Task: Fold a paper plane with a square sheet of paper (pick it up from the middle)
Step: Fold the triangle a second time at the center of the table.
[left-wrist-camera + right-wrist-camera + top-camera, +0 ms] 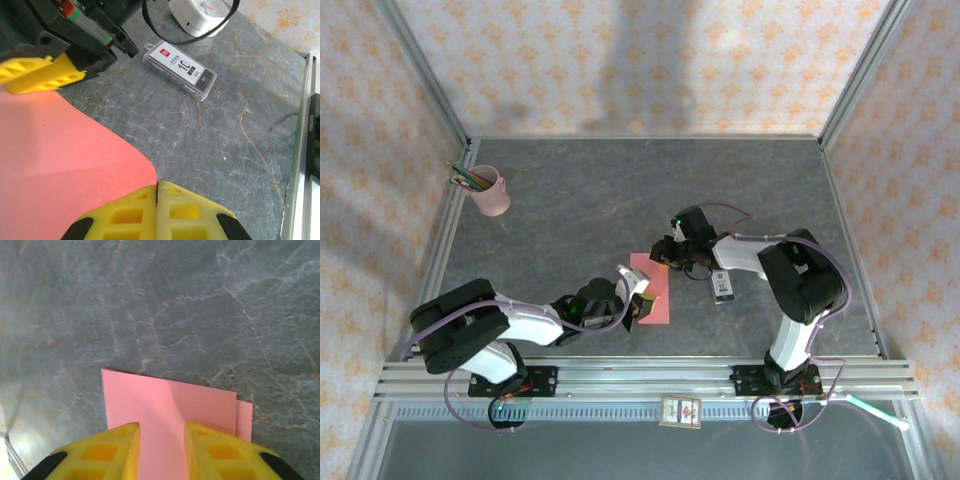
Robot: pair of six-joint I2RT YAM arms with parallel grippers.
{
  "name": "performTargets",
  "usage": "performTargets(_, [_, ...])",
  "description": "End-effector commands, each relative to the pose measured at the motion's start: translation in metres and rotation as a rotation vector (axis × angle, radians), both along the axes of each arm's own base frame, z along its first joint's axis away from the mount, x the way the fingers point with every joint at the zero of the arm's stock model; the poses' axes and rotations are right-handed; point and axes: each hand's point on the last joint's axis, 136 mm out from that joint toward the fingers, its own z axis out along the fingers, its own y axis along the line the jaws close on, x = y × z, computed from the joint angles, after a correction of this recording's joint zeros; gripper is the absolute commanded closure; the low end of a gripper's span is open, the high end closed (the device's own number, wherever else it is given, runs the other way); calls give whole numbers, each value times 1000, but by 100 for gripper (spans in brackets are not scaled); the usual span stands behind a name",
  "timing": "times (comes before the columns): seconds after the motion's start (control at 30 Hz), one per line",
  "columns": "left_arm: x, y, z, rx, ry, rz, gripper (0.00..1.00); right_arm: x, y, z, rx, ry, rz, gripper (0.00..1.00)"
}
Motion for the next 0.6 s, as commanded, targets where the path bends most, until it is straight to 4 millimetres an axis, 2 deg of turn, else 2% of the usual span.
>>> performTargets(0.0, [4, -1, 3, -45, 21, 4, 100, 0, -6, -11, -64, -35, 34, 72])
performTargets(0.33, [25, 9, -6, -66, 108, 33, 100, -6, -18, -31, -147, -38, 75, 73])
performTargets(0.57, [37, 20, -15, -42, 128, 62, 100, -9, -20, -36, -155, -31, 78, 74])
